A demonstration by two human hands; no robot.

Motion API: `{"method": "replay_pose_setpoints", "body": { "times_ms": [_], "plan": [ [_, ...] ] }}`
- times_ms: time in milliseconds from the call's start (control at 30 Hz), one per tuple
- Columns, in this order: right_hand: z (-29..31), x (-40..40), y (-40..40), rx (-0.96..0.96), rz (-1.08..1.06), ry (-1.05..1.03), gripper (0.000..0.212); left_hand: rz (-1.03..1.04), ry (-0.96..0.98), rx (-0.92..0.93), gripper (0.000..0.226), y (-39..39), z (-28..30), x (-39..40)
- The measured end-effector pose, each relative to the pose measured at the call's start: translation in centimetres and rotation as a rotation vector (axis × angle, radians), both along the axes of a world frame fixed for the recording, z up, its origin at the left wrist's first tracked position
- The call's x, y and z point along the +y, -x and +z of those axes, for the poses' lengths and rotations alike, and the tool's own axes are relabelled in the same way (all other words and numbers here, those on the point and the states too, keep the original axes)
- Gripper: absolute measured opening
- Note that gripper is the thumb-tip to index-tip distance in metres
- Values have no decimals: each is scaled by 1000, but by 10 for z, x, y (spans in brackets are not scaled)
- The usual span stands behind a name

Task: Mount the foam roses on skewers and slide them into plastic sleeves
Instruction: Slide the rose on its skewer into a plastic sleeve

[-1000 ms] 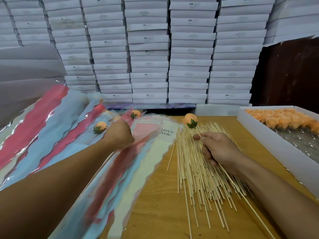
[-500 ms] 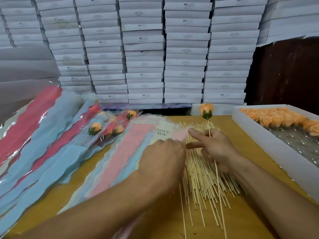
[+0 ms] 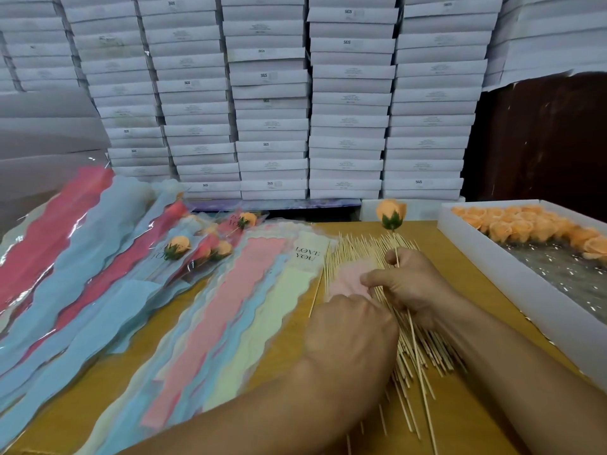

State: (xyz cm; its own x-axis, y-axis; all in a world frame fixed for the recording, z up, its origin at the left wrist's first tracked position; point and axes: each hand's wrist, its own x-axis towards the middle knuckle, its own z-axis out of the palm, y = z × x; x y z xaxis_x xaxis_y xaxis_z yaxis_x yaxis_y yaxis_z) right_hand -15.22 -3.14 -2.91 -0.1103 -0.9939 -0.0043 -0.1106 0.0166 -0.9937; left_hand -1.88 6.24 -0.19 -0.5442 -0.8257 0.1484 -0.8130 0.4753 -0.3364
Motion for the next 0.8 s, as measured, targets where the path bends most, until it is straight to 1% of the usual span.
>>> {"method": "replay_pose_setpoints", "body": {
  "times_ms": [33, 67, 133, 167, 233, 267, 300, 333, 367, 400, 433, 467, 533, 600, 700, 733, 767, 800],
  "plan": [
    [-1, -1, 0, -18, 8, -3, 42, 0, -33, 53, 26, -1, 0, 1],
    [-1, -2, 1, -56, 29, -2, 40, 11, -59, 112, 32, -4, 0, 0],
    [1, -2, 4, -140, 97, 0, 38, 94, -75, 235, 61, -15, 8, -6],
    [3, 0, 5, -179, 141, -2, 38, 154, -57, 335, 66, -23, 12, -15],
    [5, 2, 7, -240, 231, -3, 40, 239, 17, 649, 62, -41, 18, -41],
    [6, 3, 6, -260, 265, -4, 41, 275, 23, 811, 62, -50, 21, -57],
    [7, 4, 5, -272, 289, -8, 42, 307, -27, 953, 69, -58, 22, -71],
    [8, 5, 4, -279, 304, -12, 43, 343, -146, 1104, 81, -64, 22, -84],
    [8, 6, 3, -284, 312, -17, 44, 357, -326, 1300, 90, -68, 21, -94],
    [8, 6, 3, -289, 317, -22, 47, 328, -542, 1515, 92, -70, 20, -100],
    [9, 7, 2, -293, 318, -29, 49, 251, -757, 1688, 85, -71, 16, -106],
    [9, 7, 2, -298, 319, -39, 51, 163, -891, 1800, 74, -73, 11, -112],
    [9, 7, 2, -296, 323, -59, 52, 20, -985, 1906, 59, -75, -2, -119],
    [8, 6, 2, -286, 322, -78, 52, -78, -1010, 1967, 52, -75, -13, -125],
    [6, 4, 2, -287, 316, -101, 55, -157, -1006, 1966, 33, -79, -24, -129],
    [5, 3, 1, -292, 318, -105, 55, -157, -1003, 1963, 30, -80, -27, -129],
    [5, 3, 1, -296, 322, -109, 55, -160, -999, 1963, 33, -80, -28, -129],
    [5, 3, 1, -299, 326, -115, 55, -173, -997, 1971, 41, -80, -30, -128]
  ]
}}
